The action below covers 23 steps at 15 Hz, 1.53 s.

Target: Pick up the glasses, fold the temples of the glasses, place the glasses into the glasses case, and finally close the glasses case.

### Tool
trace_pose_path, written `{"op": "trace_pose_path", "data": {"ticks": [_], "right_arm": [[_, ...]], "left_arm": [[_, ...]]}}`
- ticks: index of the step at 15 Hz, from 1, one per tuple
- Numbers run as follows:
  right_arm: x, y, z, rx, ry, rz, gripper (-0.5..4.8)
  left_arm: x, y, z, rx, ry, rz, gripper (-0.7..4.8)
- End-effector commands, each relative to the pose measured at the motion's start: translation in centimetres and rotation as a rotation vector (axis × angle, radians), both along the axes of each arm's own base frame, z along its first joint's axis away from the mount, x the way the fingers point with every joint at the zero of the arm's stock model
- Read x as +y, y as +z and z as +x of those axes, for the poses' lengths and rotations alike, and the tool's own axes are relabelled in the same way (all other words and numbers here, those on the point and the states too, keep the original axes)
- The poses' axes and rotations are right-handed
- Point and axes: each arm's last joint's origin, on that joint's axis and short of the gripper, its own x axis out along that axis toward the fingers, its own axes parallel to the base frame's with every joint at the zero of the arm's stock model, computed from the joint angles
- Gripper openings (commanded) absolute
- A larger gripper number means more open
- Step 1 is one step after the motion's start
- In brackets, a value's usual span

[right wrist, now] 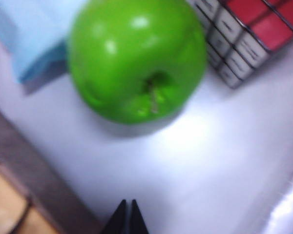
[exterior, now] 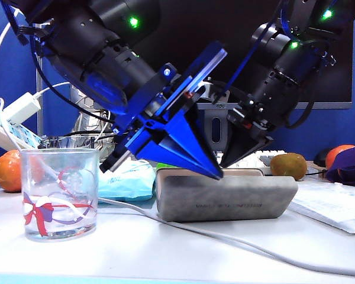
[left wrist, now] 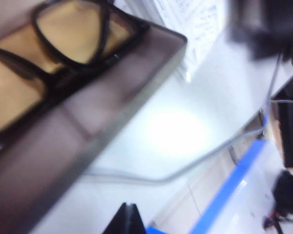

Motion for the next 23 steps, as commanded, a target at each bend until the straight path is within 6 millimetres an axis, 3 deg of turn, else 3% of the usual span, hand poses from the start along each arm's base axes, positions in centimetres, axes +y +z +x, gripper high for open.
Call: {"op": "trace_pose_path", "data": {"ticks": [1,7,11,16,23], "right_arm": [[-0.2,-0.2,-0.7,0.097,-0.002,-0.015,-0.02],[-0.2,-0.1,-0.8,0.114,0.011,-0.005,-0.02],[0.0,0.2,-0.3,0.052,0.008,0.014,-0.02],[0.0,0.2,-0.3,0.042,0.011,0.021,-0.02],[0.1,-0.2,-0.1,0.051,0.011,0.017,-0.02]], "left_arm": [[0.0,0.1,0.2,-0.054,0.061,0.037,-0.05],[0.0,0.1,0.3,-0.064,0.08,0.048,-0.05],[-0.6,0.4,-0.4,0.035,-0.046,-0.064,-0.05],[-1.8,0.2,-1.7,-0.072,0.018,0.026,-0.05],[-2.6,-1.9,-1.4,-0.049,0.04,0.069,-0.05]]}}
